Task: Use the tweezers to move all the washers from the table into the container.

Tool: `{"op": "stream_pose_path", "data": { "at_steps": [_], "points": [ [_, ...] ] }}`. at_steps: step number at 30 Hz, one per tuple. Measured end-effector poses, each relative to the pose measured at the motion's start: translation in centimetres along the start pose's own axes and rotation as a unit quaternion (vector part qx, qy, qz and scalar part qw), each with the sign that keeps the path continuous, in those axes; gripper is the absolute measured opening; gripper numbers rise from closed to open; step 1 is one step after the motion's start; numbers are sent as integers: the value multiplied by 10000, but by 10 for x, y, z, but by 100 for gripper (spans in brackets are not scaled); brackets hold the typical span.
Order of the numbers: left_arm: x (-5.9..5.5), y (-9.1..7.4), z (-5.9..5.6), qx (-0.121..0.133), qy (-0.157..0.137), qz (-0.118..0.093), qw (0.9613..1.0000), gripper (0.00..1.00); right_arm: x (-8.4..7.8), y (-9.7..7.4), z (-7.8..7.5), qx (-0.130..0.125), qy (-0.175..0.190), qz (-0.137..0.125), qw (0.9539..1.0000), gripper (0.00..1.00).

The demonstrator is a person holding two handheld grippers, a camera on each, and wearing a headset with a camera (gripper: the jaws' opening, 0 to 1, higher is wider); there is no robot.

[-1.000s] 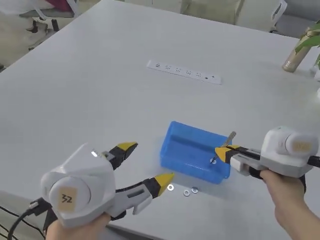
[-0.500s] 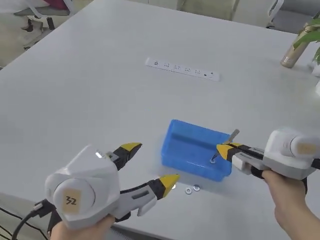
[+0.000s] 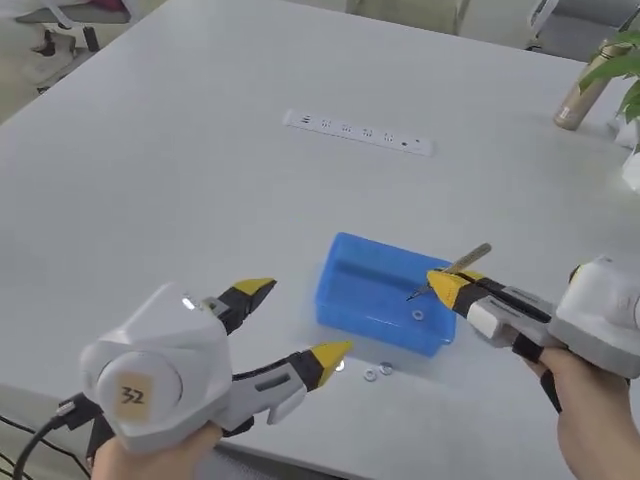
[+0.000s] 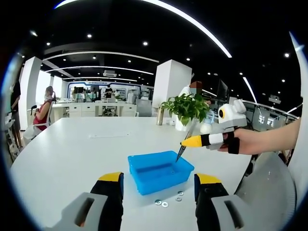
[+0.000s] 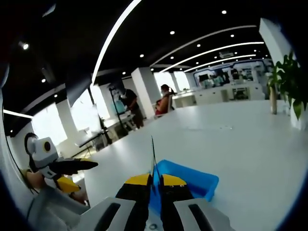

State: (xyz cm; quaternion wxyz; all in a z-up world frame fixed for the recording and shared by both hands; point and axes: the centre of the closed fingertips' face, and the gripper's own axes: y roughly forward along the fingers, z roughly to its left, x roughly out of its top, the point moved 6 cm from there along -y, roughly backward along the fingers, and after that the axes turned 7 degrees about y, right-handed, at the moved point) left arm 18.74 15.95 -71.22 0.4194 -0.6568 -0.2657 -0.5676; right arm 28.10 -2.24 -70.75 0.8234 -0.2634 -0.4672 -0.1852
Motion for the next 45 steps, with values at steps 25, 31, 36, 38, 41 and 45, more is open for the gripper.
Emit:
{"op": "stream_pose_path", "data": {
  "at_steps": [25,31,36,38,41,45],
  "points": [
    [-1,-1,0,25,-94,-5,10000,58,-65,6,-5,168,139,1021,9945,4],
    [-2,0,0,11,-72,23,10000,58,-75,10,-10,71,-67,1197,9928,4],
    [-2,0,0,24,-79,34,10000,58,-80,10,-8,73,-99,1206,9926,4],
    [-2,0,0,26,-79,29,10000,58,-80,9,-7,82,-152,1184,9928,4],
    [-2,0,1,30,-82,33,10000,58,-81,9,-6,80,-139,1188,9928,4],
    [-2,0,1,33,-75,38,10000,58,-78,7,-7,51,-146,1130,9935,4]
  ]
}}
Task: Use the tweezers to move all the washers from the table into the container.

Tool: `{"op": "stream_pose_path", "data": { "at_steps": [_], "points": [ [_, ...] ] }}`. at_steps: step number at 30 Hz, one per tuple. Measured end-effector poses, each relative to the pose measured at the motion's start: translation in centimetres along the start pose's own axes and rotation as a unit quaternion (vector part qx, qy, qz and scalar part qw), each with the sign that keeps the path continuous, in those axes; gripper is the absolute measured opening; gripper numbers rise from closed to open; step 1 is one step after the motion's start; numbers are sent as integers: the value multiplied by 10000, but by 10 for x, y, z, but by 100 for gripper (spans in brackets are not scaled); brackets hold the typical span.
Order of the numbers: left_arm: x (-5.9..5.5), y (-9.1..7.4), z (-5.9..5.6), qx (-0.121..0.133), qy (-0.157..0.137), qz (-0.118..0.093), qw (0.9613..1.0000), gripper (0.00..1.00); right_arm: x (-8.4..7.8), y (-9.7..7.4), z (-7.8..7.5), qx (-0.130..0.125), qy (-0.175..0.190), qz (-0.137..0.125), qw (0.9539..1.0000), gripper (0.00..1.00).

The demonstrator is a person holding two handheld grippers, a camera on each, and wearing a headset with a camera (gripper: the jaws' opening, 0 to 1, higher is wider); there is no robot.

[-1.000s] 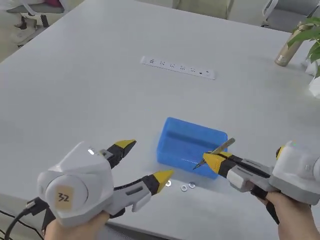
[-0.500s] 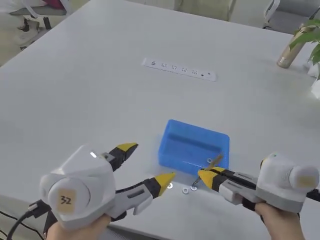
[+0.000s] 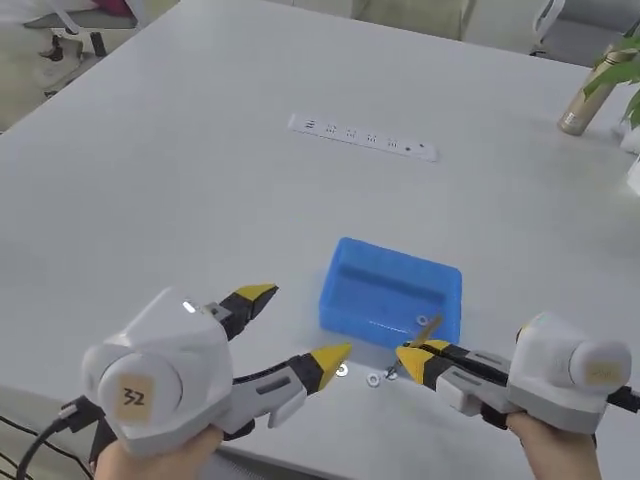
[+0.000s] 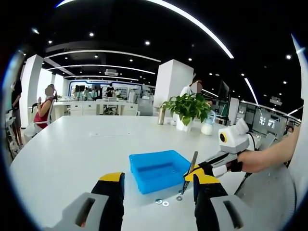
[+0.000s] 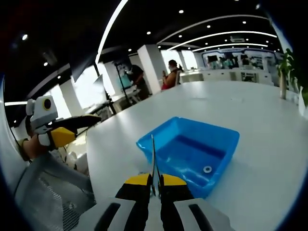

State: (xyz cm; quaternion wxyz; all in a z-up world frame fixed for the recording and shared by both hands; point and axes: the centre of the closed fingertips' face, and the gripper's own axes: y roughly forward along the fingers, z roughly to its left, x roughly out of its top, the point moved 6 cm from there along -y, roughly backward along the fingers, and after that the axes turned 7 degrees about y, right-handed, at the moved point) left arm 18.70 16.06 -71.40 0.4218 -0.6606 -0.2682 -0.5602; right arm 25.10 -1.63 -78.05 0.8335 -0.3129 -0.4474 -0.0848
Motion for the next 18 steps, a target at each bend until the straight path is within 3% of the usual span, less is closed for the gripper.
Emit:
{"op": "stream_pose_path", "data": {
  "at_steps": [18],
  "points": [
    [1,0,2,15,-19,-33,10000,58,0,1,-1,-23,-65,36,10000,4]
  ]
}}
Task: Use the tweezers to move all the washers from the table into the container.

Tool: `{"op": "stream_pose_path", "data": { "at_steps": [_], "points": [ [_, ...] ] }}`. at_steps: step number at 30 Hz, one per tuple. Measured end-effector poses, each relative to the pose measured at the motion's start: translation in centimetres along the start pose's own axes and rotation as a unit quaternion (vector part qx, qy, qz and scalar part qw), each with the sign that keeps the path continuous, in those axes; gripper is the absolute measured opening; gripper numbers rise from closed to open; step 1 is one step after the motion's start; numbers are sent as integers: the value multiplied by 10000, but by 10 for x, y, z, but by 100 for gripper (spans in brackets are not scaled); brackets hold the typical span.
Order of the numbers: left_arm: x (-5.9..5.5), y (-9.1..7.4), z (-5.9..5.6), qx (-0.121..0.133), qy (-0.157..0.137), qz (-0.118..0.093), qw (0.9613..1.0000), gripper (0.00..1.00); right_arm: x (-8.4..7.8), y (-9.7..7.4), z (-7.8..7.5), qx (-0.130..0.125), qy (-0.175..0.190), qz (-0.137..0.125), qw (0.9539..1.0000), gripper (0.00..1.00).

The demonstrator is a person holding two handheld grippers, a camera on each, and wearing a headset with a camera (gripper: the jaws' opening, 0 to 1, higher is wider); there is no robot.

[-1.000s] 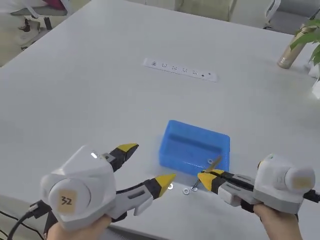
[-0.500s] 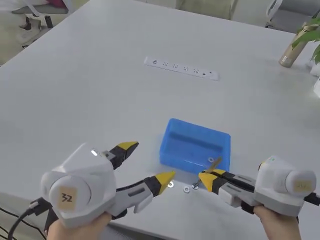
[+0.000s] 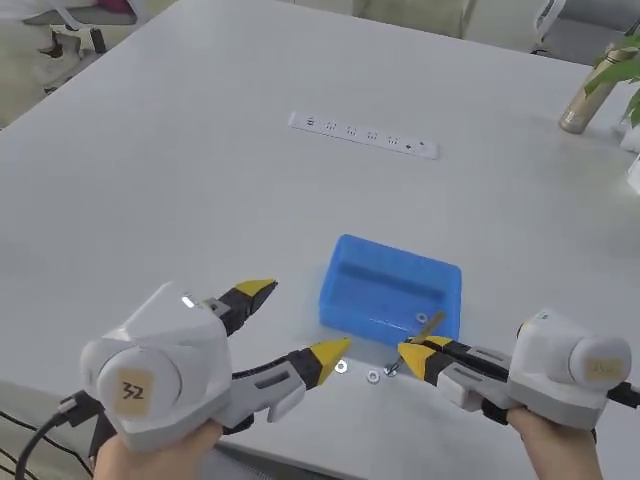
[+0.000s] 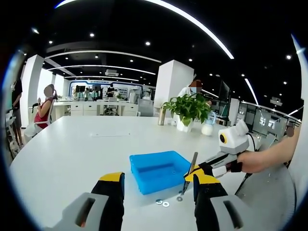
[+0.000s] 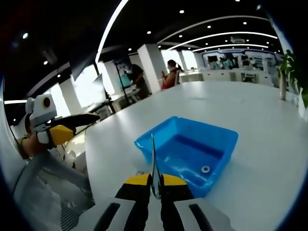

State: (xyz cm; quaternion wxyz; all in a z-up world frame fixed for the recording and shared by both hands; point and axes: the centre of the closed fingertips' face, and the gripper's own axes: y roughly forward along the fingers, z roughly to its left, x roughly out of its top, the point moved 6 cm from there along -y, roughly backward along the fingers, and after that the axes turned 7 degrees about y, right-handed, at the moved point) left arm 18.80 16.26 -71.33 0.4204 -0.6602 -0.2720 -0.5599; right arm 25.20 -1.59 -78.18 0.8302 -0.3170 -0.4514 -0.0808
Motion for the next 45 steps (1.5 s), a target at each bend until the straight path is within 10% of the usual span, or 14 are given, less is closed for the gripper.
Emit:
{"op": "stream_pose_path", "data": {
  "at_steps": [15,26,45],
  "points": [
    [-1,0,0,5,17,5,10000,57,-3,0,7,77,-736,166,9971,4],
    [0,-1,-1,15,20,0,10000,57,-2,1,4,95,-635,99,9979,4],
    [-1,0,0,4,25,-2,10000,57,-2,3,22,347,-1460,486,9875,3]
  ]
}}
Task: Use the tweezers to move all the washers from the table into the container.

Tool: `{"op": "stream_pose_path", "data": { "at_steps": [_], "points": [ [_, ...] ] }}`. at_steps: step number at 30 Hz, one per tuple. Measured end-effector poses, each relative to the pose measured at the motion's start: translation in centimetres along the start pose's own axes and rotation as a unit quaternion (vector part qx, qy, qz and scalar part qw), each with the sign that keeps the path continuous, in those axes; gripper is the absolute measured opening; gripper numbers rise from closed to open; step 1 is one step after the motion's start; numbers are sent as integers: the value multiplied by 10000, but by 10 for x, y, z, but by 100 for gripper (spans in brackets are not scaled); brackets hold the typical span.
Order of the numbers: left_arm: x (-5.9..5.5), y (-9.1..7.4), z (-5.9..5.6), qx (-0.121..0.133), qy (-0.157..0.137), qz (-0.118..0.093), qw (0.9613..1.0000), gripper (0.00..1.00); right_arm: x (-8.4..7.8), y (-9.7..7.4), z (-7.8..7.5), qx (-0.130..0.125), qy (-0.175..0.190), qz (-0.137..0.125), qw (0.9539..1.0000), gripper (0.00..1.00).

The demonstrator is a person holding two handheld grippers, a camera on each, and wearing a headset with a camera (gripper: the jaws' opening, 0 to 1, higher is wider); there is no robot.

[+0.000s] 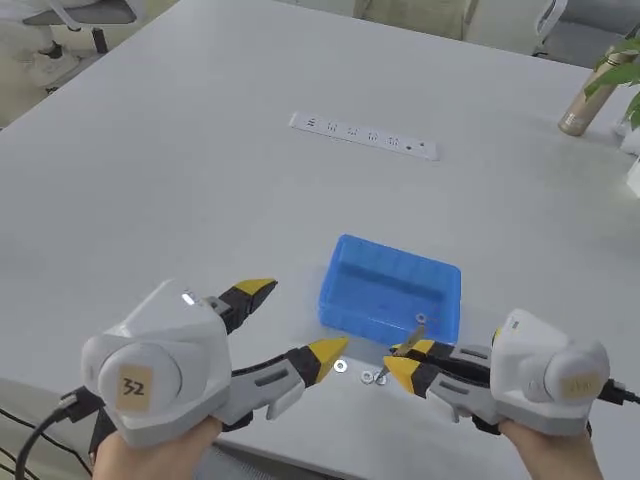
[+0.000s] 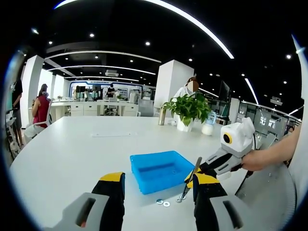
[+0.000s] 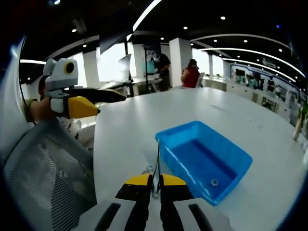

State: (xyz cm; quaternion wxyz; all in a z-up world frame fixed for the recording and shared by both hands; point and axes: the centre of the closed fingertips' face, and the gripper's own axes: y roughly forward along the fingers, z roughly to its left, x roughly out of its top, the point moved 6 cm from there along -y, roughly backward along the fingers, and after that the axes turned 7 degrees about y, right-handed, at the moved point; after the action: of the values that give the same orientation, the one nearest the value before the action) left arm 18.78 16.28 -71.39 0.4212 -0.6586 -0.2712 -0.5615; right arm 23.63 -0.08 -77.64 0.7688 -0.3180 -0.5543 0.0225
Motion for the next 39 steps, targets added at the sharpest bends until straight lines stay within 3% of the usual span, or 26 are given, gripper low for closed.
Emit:
{"op": "stream_pose_path", "data": {
  "at_steps": [13,27,39],
  "points": [
    [0,0,0,-1,25,9,10000,56,-3,-1,6,20,-168,171,9997,4],
    [-2,1,-3,-84,65,116,9999,55,-1,5,16,11,-877,476,9950,3],
    [-1,0,-3,-56,56,102,9999,56,3,-3,3,-100,-66,216,9997,3]
  ]
}}
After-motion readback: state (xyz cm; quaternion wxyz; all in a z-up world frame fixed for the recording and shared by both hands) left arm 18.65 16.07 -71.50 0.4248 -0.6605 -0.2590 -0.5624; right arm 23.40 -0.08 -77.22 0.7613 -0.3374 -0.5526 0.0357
